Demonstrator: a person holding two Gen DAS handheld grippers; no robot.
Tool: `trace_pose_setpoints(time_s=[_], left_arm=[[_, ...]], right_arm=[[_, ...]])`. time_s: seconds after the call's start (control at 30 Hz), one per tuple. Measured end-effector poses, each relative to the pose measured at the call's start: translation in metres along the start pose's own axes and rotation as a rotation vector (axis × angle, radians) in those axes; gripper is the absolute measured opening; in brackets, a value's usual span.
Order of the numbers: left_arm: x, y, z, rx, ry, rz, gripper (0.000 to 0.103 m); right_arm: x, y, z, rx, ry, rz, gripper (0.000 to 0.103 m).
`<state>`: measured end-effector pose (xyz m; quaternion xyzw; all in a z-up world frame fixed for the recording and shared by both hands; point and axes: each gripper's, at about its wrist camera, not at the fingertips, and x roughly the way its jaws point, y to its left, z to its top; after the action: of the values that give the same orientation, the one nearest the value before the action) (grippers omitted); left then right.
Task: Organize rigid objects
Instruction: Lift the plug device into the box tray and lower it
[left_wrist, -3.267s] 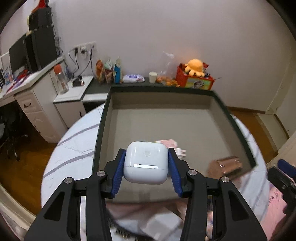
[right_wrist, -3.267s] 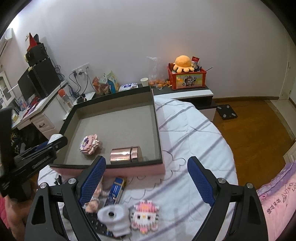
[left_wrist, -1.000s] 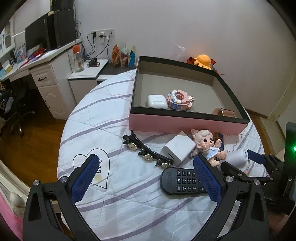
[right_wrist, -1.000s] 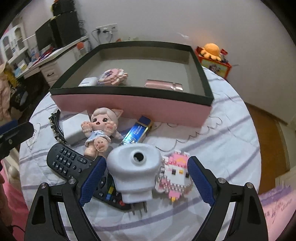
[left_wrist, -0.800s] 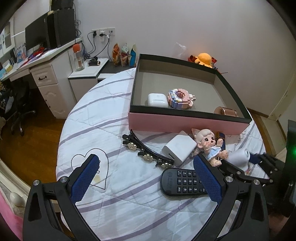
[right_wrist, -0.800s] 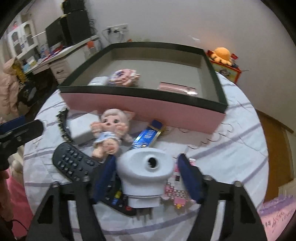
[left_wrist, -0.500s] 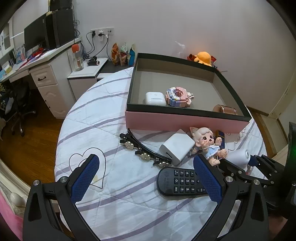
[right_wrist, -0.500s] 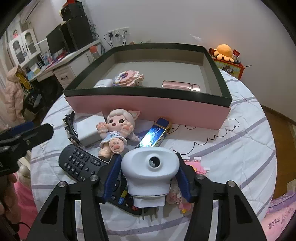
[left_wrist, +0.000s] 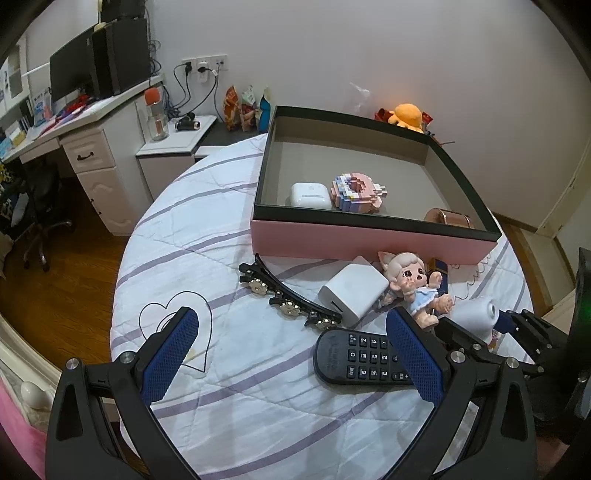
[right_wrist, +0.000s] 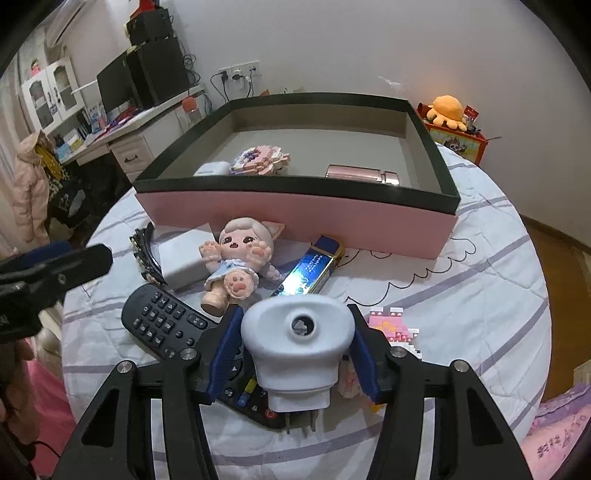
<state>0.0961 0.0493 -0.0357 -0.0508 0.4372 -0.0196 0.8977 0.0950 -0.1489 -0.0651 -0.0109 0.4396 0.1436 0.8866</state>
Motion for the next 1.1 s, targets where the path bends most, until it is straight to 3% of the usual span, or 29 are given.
trace_pose_setpoints(time_s=[0.23, 0.63, 1.1], left_arm=[[-0.001, 0.0, 0.0, 0.003, 0.001, -0.003, 0.103], [0.0, 0.001, 0.0, -0.003, 0.0, 0.001, 0.103], [0.0, -0.001, 0.007, 0.006, -0.012, 0.006, 0.103]], right_arm=[[0.005, 0.003, -0.003, -0.041, 0.011, -0.023, 0.06], [-0.009, 0.003, -0.012, 0.004, -0.03, 0.056, 0.057], [-0.03, 0.006, 0.009, 0.011, -0.101, 0.092, 0.057]])
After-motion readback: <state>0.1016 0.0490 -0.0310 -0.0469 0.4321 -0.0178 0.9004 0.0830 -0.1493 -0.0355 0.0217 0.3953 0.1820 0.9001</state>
